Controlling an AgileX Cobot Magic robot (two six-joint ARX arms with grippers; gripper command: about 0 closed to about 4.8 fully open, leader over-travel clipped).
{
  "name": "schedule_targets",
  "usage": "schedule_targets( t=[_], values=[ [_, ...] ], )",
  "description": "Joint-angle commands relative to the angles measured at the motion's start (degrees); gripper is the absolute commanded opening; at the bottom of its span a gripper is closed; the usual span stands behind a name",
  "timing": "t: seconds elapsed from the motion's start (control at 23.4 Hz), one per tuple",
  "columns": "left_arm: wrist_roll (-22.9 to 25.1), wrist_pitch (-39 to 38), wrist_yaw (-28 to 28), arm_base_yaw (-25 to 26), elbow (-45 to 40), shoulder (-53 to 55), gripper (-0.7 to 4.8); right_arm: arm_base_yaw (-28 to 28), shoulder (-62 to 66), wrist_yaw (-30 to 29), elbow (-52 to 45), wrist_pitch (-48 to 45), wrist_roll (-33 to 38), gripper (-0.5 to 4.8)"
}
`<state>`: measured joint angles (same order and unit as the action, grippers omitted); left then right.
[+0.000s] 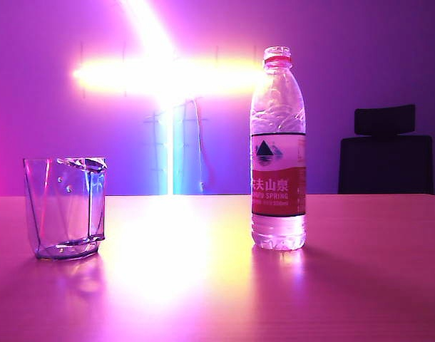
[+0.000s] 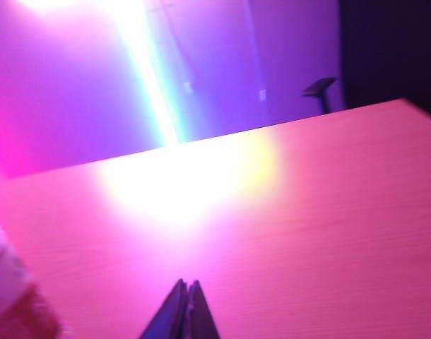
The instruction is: Pick up the mineral water bottle on the table and pour water into the mug until it's half full.
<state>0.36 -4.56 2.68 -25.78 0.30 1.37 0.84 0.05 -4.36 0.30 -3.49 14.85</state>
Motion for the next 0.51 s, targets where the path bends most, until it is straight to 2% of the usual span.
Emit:
schedule_targets(
  t=[0.04,0.13,0.21,0.26,0.3,0.38,0.51],
  values=[
    [-0.17,0.39,-0.13,-8.26,0.22,2.08,-0.02,-0.13,0.02,-3.89,0.98,-0.28,6.21,1.38],
    [-0.17,0.35,-0.15,-13.22,0.22,3.98,-0.02,-0.5,0.15,-6.29,3.96,4.13,6.16,1.39],
    [-0.17,0.35,-0.13,-15.52,0.22,4.28,-0.02,-1.25,0.17,-6.38,7.32,9.07,5.86,1.41],
    [-0.17,0.37,-0.09,-16.13,0.22,4.26,-0.02,-2.03,0.26,-7.56,8.28,9.68,5.86,1.61],
    [-0.17,0.35,-0.11,-16.26,0.2,4.26,-0.02,-3.5,1.09,-8.92,8.37,9.29,5.88,2.34],
    [-0.17,0.37,-0.11,-16.26,0.2,4.24,-0.02,-5.44,2.75,-9.31,8.15,9.42,5.84,3.02],
    [-0.17,0.37,-0.11,-16.26,0.2,4.2,-0.02,-12.41,10.49,-9.27,6.8,5.33,2.49,4.79]
  ],
)
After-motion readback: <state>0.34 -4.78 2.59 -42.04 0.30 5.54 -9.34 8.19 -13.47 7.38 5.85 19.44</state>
